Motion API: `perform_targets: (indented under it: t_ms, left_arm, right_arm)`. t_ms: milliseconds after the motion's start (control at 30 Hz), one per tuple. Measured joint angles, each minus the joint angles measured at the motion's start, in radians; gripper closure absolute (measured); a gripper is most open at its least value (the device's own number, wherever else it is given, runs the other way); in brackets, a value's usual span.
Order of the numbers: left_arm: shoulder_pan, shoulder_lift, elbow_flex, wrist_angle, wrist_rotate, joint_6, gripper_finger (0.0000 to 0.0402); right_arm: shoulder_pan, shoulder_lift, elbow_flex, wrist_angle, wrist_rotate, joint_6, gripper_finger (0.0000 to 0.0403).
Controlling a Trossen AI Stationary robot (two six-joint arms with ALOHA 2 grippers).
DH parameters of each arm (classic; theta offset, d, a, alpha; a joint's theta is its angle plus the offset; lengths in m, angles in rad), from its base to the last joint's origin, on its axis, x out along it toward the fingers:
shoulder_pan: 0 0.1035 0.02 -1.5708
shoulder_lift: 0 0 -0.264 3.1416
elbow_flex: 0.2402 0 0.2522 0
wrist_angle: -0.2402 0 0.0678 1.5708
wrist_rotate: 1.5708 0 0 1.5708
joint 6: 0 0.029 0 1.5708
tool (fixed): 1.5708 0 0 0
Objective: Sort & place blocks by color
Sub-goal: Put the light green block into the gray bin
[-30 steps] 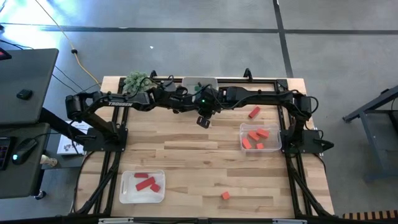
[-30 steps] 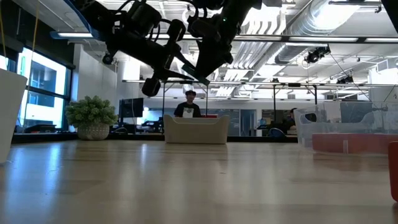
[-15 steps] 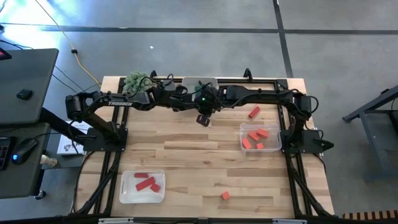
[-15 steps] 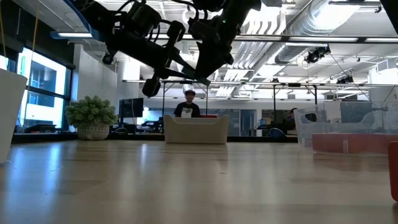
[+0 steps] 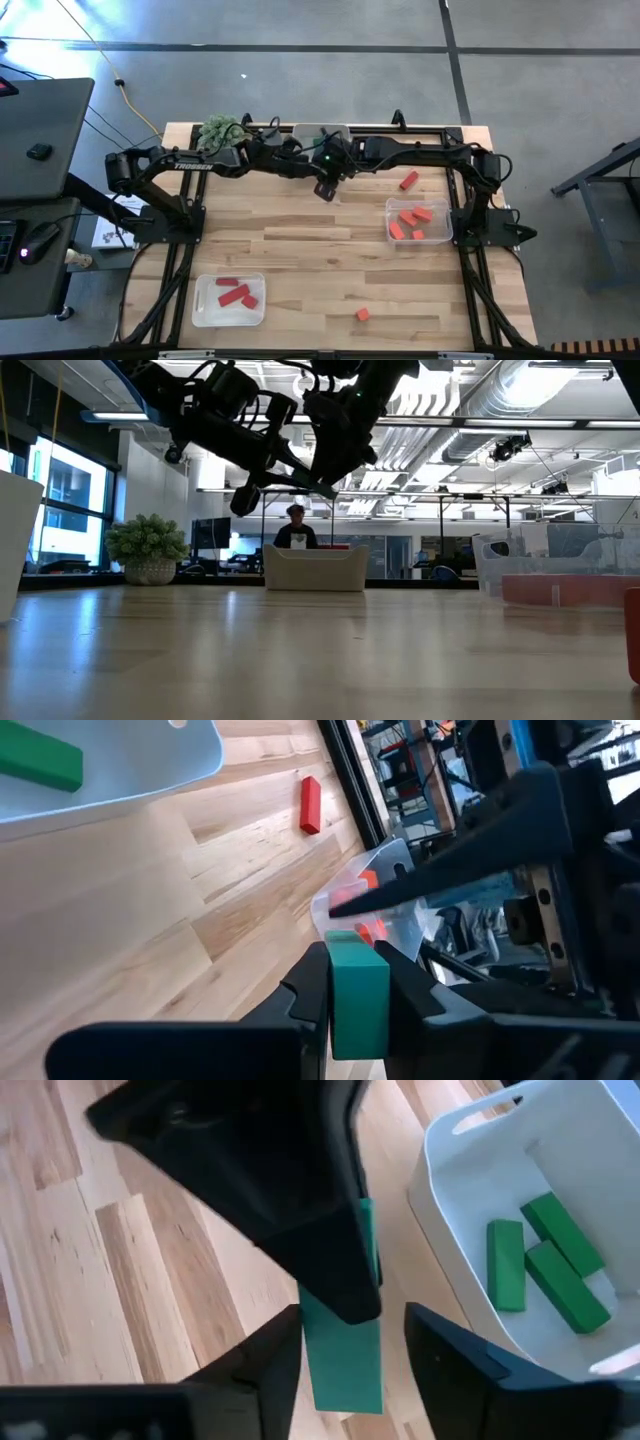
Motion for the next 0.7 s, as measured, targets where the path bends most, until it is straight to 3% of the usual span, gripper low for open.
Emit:
perform_targets:
  t_ms: [233,467,700]
  left_arm:
    - [0.04,0.0,-0.001,-0.005,0.019,0.089,0.0369]
    - [0.119,-0.003,0.003,-0.015,0.068,0.252,0.0369]
    - [0.195,-0.003,0.099,-0.163,0.044,0.533,0.0369]
  right_arm:
    - [-0.002,-0.008,0.0,-0.016,0.008,0.127,0.019]
    - [-0.002,-0.031,0.001,-0.056,-0.003,0.232,0.0183]
    - [-0.002,-0.046,0.001,-0.056,0.003,0.307,0.0183]
